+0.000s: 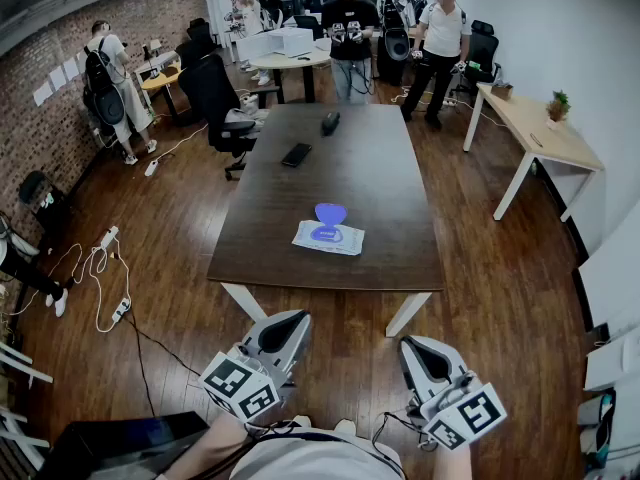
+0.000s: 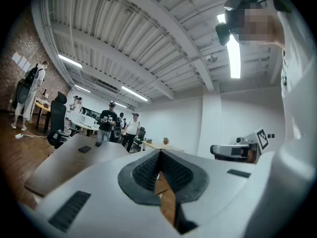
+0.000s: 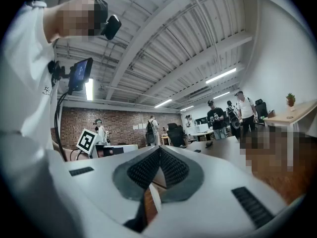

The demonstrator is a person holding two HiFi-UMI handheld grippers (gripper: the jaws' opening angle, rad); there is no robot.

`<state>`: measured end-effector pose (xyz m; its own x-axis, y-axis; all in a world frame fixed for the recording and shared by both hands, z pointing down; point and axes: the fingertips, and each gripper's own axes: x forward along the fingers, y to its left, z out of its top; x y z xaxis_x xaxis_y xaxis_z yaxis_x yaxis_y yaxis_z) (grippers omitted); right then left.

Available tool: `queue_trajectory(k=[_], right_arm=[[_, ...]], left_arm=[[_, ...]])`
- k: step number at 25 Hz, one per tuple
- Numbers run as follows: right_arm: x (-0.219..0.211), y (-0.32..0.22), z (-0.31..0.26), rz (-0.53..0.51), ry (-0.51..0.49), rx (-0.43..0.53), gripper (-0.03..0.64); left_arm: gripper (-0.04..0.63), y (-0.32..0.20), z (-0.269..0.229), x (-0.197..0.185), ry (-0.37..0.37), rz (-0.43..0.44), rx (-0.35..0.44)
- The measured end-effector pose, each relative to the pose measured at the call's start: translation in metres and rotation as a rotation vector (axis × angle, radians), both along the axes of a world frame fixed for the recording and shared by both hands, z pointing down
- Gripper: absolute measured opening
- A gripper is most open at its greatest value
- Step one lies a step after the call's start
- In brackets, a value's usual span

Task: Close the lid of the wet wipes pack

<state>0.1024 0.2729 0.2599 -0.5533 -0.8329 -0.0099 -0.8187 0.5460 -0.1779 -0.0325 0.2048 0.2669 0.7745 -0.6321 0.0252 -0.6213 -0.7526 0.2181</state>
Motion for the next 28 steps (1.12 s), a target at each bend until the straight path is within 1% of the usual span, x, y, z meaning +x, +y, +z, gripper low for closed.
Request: queue_trajectory(k=[4,7,9,12,15,20,26,28], right_arm=[[0.018,-0.003,0.007,-0.009,-0.010,-0.014,0.008],[0.025,-0.005,0.018,-0.025,-0.024,-0.037,0.008],[0.028,-0.005,0.020,-0.036,-0.041,-0.039,0.008],[0.030,-0.013,0.023,-0.044,-0.056,-0.037,0.008],[0.025,-0.027,0.020,-0.052,-0.054,-0.032,0.008],[0.015,-0.061,0.018,-0.055,-0.028,-0.027,0.008],[0.003,-0.127,0.024,-0.058,0.004,-0.064,0.008],[-0.003,-0.154,0.023,-0.063,0.009,-0.077,0.008]], left_arm=[[-0.002,-0.001,0.003,0.016,-0.013,-0.009,-0.011],[-0.003,0.000,0.016,0.020,-0.050,-0.023,-0.027],[-0.002,-0.001,0.020,0.021,-0.068,-0.030,-0.021],[-0.002,-0.012,0.015,0.021,-0.040,-0.048,-0.004],[-0.003,-0.029,0.011,0.016,-0.004,-0.065,-0.002],[-0.003,-0.068,0.022,0.012,0.014,-0.056,-0.029],[-0.002,-0.145,0.028,0.016,0.051,-0.018,-0.039],[-0.003,-0.170,0.028,0.016,0.044,0.003,-0.054]])
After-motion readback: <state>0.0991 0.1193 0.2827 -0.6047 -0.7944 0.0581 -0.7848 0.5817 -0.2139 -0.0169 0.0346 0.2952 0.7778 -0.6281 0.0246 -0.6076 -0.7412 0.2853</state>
